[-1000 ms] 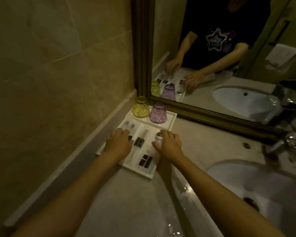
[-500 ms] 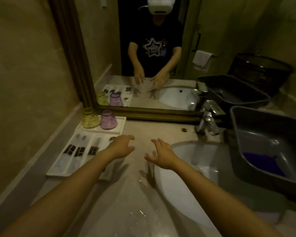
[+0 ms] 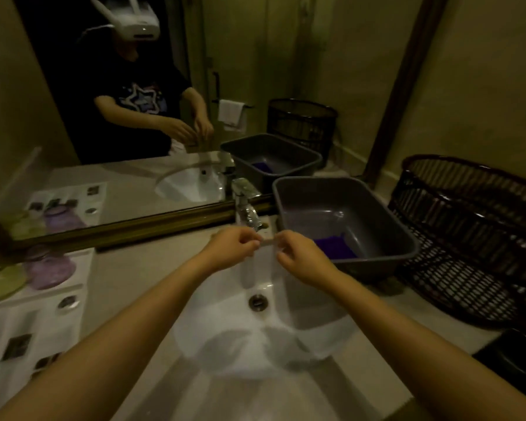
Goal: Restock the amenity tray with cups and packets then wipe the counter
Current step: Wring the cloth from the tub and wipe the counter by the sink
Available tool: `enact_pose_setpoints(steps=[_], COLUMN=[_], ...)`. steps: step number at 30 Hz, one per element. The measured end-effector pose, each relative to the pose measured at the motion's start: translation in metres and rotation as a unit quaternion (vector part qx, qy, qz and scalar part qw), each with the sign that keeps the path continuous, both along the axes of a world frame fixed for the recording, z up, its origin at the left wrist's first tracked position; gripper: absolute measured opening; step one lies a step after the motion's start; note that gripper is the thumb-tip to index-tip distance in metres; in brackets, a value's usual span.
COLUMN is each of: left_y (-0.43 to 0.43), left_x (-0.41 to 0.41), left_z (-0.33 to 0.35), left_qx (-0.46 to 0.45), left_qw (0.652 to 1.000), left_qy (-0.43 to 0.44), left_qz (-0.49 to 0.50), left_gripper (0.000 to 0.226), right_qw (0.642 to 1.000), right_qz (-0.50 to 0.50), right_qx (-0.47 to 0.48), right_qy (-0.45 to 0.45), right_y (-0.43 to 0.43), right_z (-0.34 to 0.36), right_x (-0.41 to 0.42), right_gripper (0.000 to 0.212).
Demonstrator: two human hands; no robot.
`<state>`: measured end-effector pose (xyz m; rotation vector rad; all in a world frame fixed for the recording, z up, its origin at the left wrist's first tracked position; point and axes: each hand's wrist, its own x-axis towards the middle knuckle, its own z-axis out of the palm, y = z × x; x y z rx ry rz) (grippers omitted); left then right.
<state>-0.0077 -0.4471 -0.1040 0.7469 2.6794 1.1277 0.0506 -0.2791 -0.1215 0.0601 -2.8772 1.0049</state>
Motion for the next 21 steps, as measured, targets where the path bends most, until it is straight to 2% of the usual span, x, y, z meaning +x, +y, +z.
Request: enact_pose_setpoints(steps=[5,11,14,17,21], left_y=[0.086,0.168,0.195,0.212,0.223], left_x=[-0.017,-0.057,-0.079,-0.099,-0.120], left_z=[0.010,-0.011,-0.031,-0.053,-0.078], left_qx=[0.020,0.002,-0.086,-0.212,-0.313], left_qw=[0.999,0.999,0.993,0.970,0.939], left_qy=[0.025,-0.025,-0.065,-0.106,-0.133], left_qz=[-0.028,-0.027,-0.043,-0.051,-0.051], left_gripper=[0.020,0.023,0.031,0.044,0.058], right_qw=[0.998,0.993,0.988,0.976,0.955], right_qz=[-0.050,-0.074,-0.060,-0.030,-0.001], right_qx=[0.017,0.064,0.069,0.101,0.158], right_qy=[0.015,-0.062,-0.127,-0.192,-0.253], right_y=[0.080,0.157,0.186,0.206,0.222], right_z=[0.006,-0.007,-0.020,-0.035,-0.053], right_x=[-0.014,-0.055,-0.075,-0.093,-0.115], right_gripper=[0.029,0.036,0.036,0.033,0.037])
